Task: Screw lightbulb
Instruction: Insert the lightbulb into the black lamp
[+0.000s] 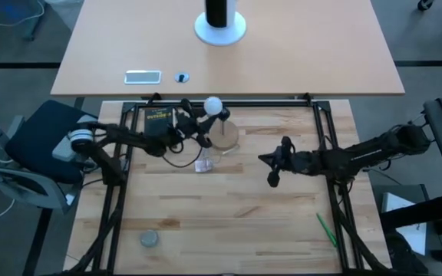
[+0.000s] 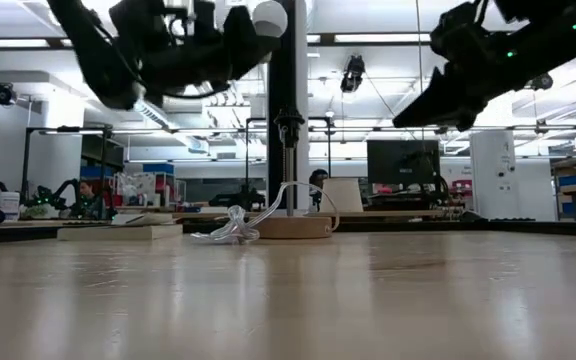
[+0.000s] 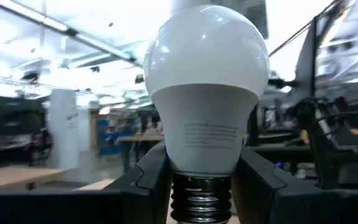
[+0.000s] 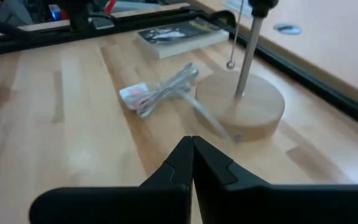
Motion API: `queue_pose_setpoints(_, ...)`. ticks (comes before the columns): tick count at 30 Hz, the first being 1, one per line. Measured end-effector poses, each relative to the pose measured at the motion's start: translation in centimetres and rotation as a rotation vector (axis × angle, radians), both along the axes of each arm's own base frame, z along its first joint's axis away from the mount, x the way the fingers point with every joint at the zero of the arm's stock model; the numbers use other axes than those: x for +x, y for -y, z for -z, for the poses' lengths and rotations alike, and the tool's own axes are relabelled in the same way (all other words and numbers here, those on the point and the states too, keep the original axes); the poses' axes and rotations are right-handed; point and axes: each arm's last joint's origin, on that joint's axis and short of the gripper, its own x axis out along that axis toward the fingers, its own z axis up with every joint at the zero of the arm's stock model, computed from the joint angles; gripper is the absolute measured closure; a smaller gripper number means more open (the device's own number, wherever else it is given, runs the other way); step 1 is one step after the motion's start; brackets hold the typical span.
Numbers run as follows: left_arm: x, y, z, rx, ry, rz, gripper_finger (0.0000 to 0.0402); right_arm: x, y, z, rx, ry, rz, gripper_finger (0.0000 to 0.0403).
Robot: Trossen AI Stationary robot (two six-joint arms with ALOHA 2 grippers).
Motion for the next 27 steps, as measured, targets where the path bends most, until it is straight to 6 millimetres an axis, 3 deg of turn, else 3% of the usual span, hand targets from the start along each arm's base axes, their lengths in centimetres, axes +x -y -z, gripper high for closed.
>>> queue_pose_setpoints(4,1.6,-1.6,1.2,0.027,-0.002,0.072,0.0284,0.6,1.6,-0.2,-0.047,0.035,0.057,0.0403)
queue_pose_setpoints(10,3.5,-3.4,0.7,0.103,0.023,0.175,0.0284,0.9,6.3,-1.5,-0.071,0.109,0.049,0.0403)
queue_pose_setpoints(15,3.2,-5.5,0.2,0.144,0.014,0.192,0.0284,0.0,11.5,-3.8,-0.147,0.201,0.024,0.0403)
queue_pose_setpoints(19,2.5,-7.3,0.6,0.062,0.016,0.273,0.0284,-0.7,15.0,-5.5,-0.137,0.255,-0.032,0.0403)
queue_pose_setpoints(22,2.5,-7.4,0.7,0.022,0.035,0.325,0.0284,-0.8,16.4,-6.5,-0.101,0.296,-0.101,0.0403)
queue_pose_setpoints(27,2.6,-7.0,0.5,0.007,0.043,0.357,0.0284,-0.1,16.2,-6.8,-0.082,0.312,-0.181,0.0403)
